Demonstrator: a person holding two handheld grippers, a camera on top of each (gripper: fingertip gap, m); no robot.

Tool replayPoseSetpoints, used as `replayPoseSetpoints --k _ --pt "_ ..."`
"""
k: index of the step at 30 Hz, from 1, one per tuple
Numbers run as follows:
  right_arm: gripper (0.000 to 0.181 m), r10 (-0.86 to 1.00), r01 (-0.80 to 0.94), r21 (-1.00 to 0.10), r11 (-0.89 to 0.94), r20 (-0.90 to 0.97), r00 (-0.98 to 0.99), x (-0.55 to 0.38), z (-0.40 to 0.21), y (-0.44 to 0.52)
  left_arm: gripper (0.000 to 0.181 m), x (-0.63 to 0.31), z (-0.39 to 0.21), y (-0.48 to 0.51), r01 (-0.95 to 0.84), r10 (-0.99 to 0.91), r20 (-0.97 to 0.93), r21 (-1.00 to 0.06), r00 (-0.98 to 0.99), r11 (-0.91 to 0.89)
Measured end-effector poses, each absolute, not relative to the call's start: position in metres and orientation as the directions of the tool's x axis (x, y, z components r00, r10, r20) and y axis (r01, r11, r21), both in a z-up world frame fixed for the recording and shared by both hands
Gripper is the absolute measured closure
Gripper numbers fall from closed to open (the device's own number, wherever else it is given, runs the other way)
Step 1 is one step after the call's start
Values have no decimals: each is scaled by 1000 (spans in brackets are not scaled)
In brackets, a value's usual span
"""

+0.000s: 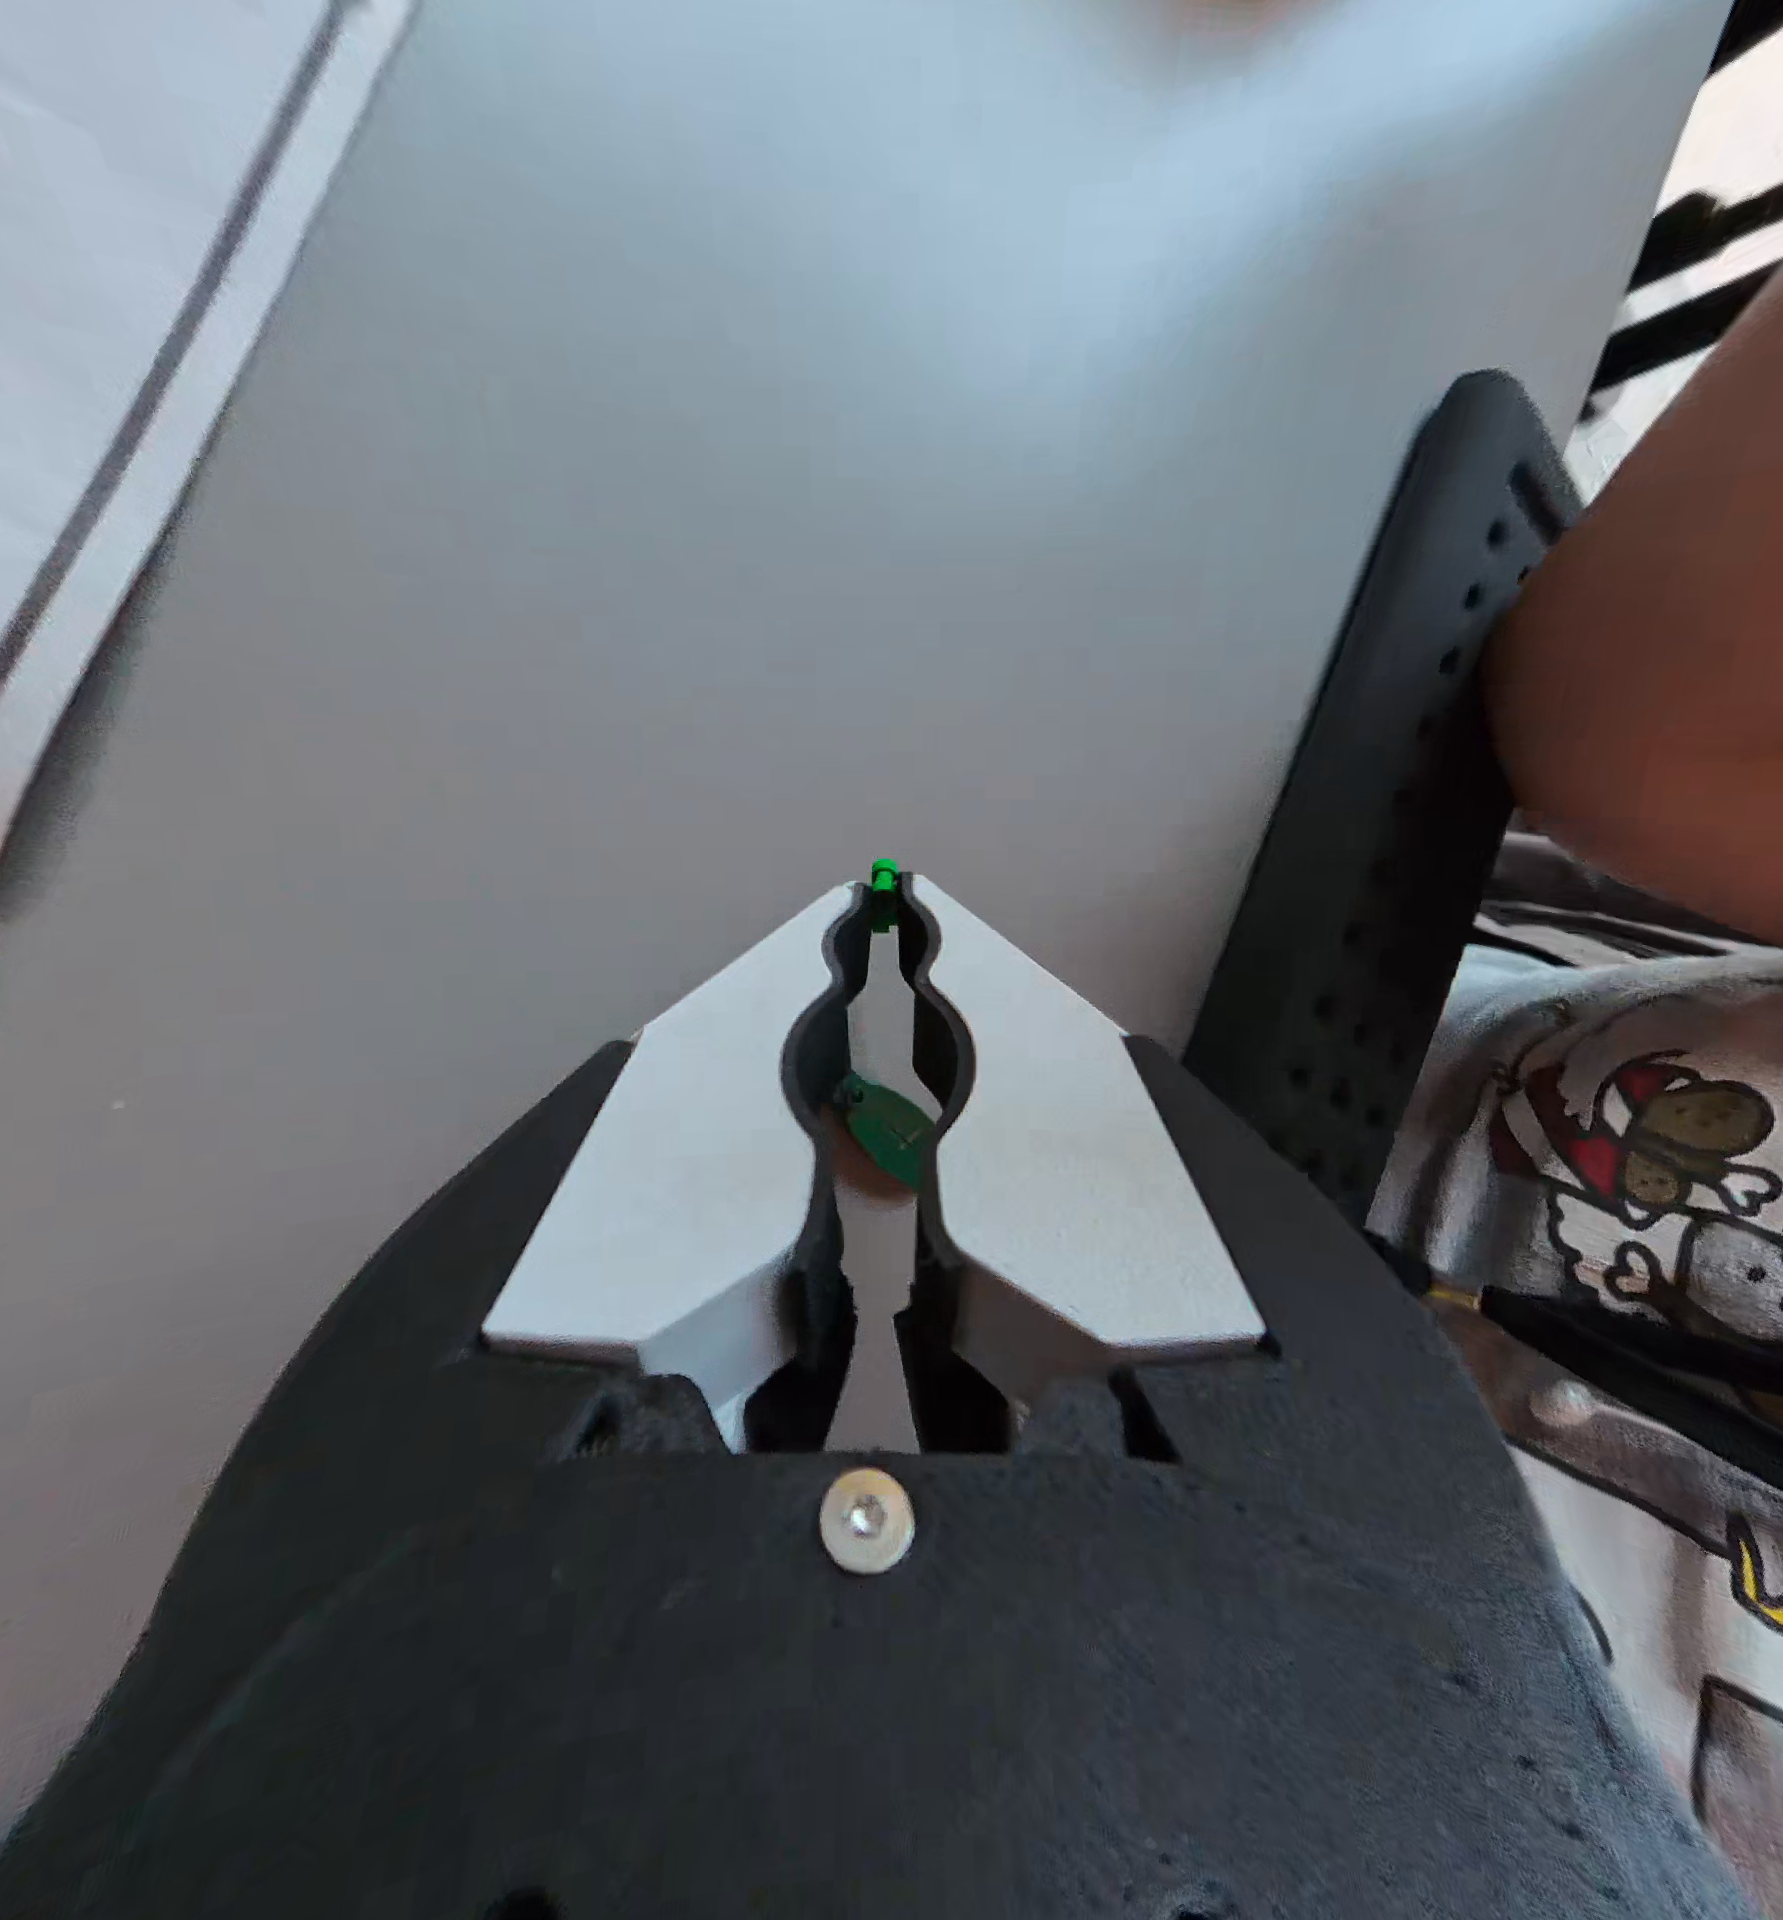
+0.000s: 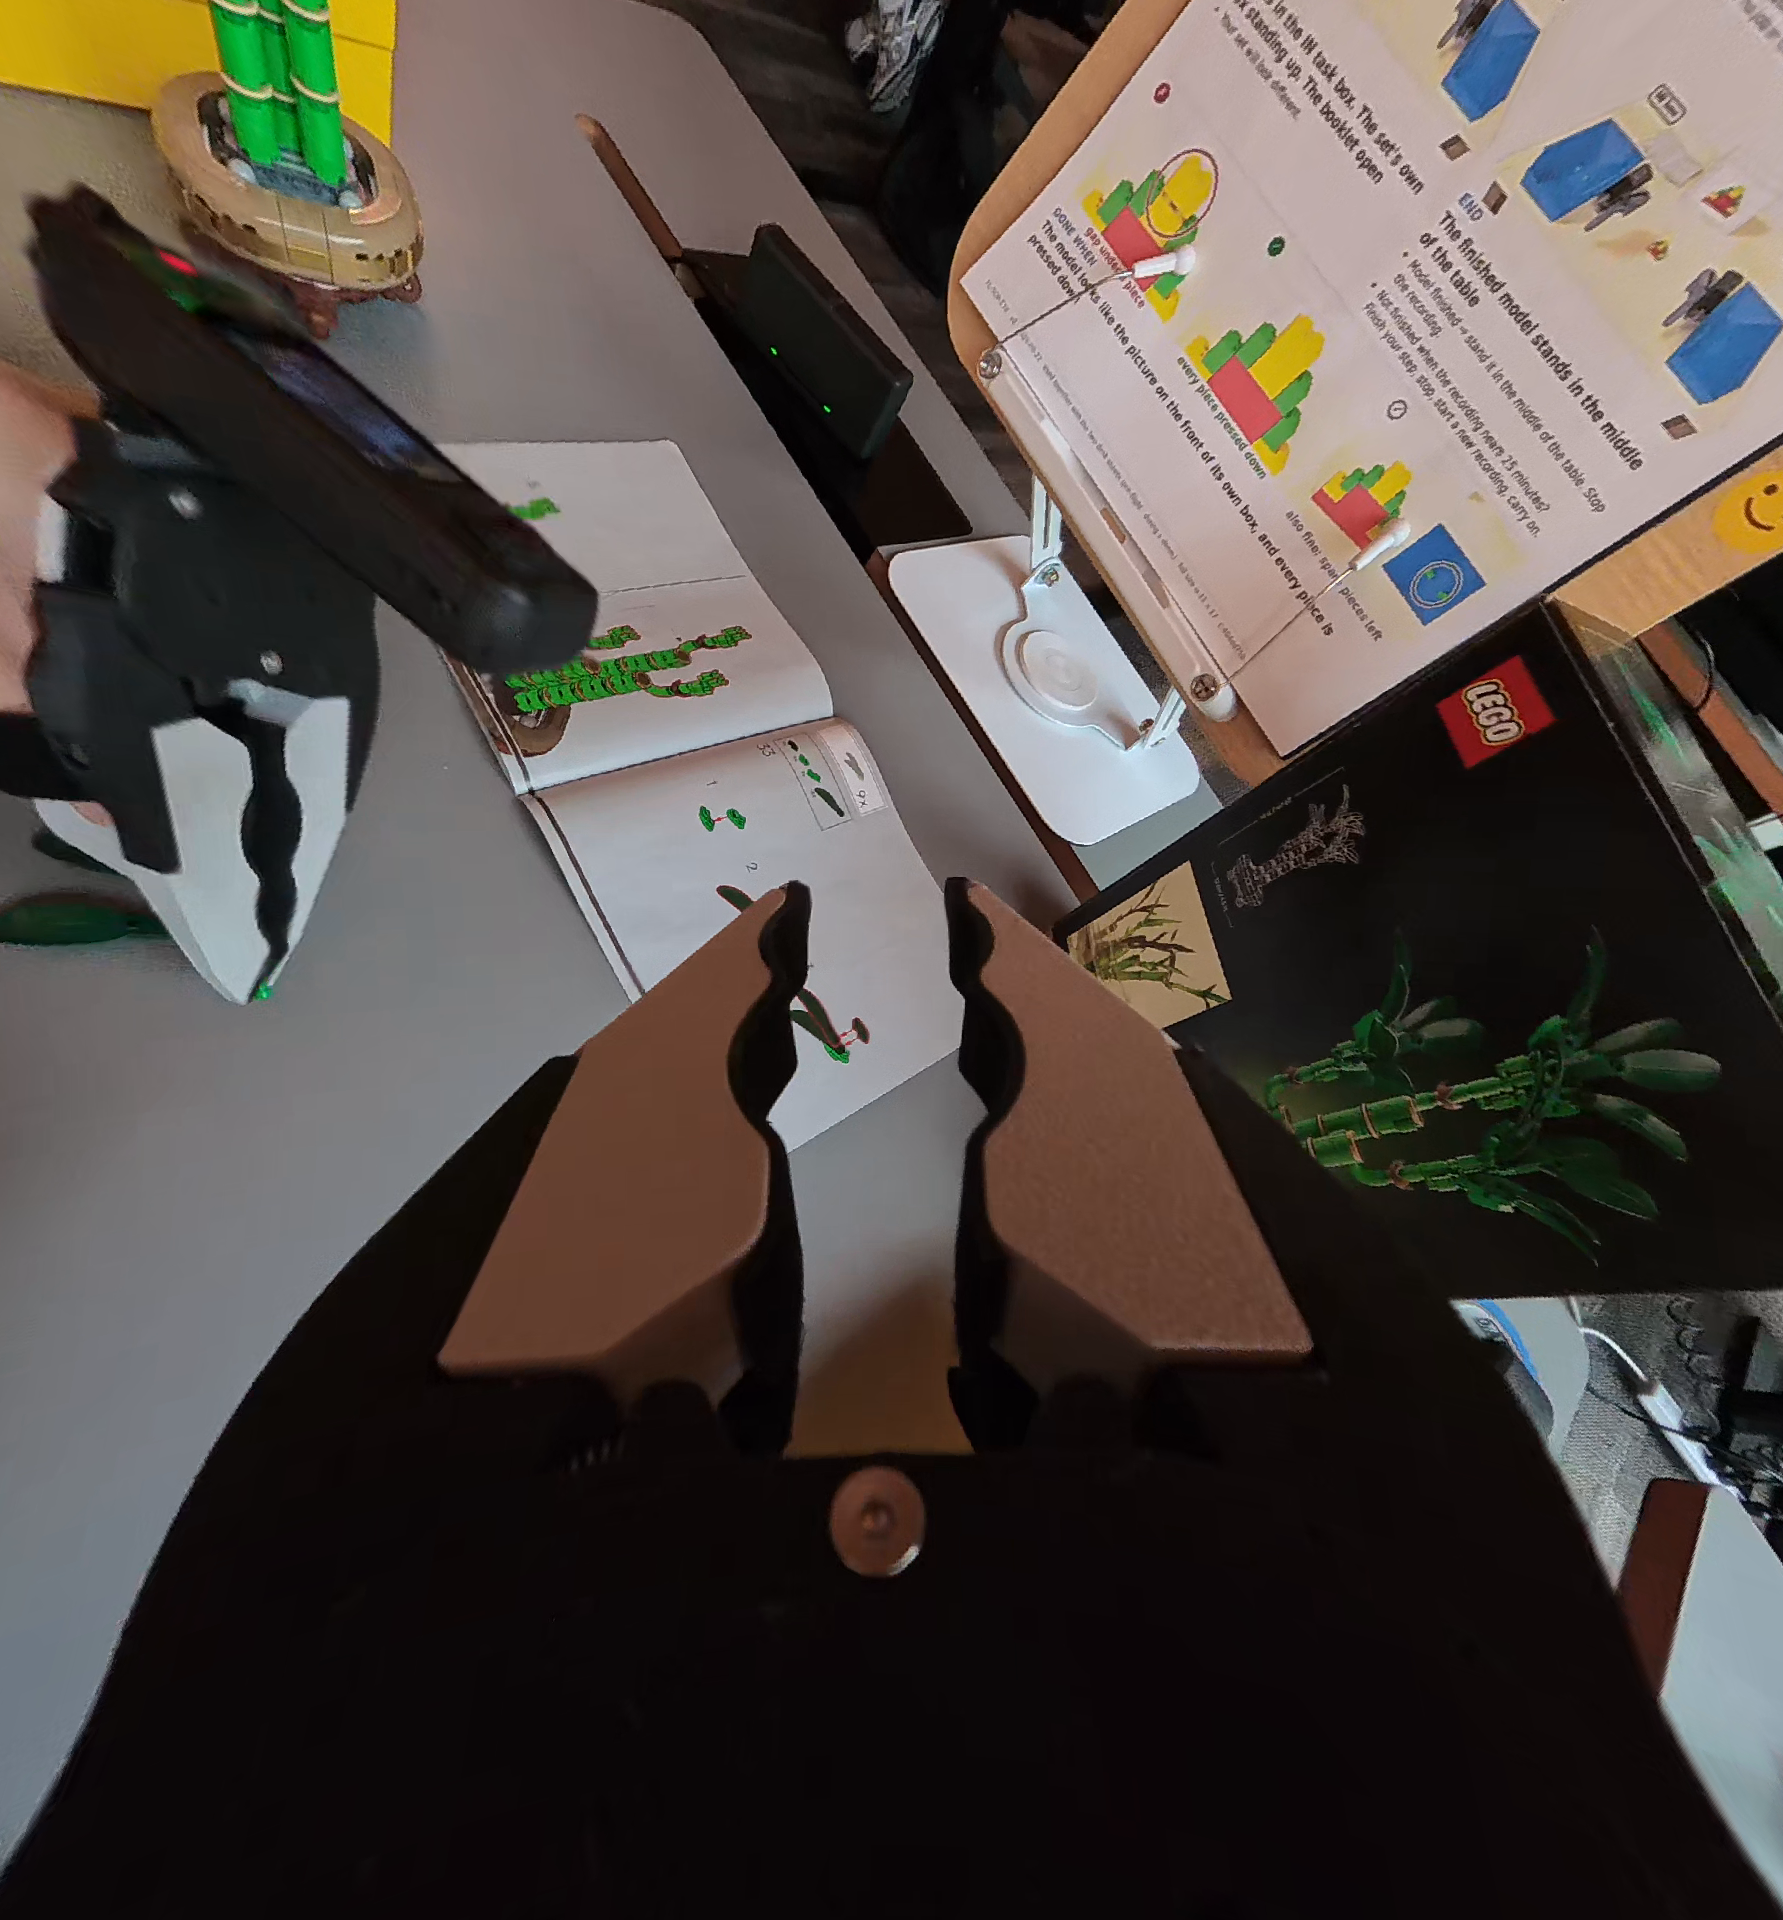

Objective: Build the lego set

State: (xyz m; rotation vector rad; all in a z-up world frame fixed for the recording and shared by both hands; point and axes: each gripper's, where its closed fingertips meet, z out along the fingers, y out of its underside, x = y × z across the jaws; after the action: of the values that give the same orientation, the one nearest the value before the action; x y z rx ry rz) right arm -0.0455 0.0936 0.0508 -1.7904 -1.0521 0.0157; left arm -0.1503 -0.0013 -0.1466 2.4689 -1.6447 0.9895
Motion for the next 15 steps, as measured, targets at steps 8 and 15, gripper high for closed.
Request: replayPoseSetpoints --k 8,15 --pt "155 668 586 -807 -81 392 632 -41 57 93 178 -144 -159 -3 -871 -800 560 -260 215 -417" --pt "156 673 592 -804 -63 403 620 -45 60 90 154 -148 -150 17 -848 -818 515 -286 257 -446"
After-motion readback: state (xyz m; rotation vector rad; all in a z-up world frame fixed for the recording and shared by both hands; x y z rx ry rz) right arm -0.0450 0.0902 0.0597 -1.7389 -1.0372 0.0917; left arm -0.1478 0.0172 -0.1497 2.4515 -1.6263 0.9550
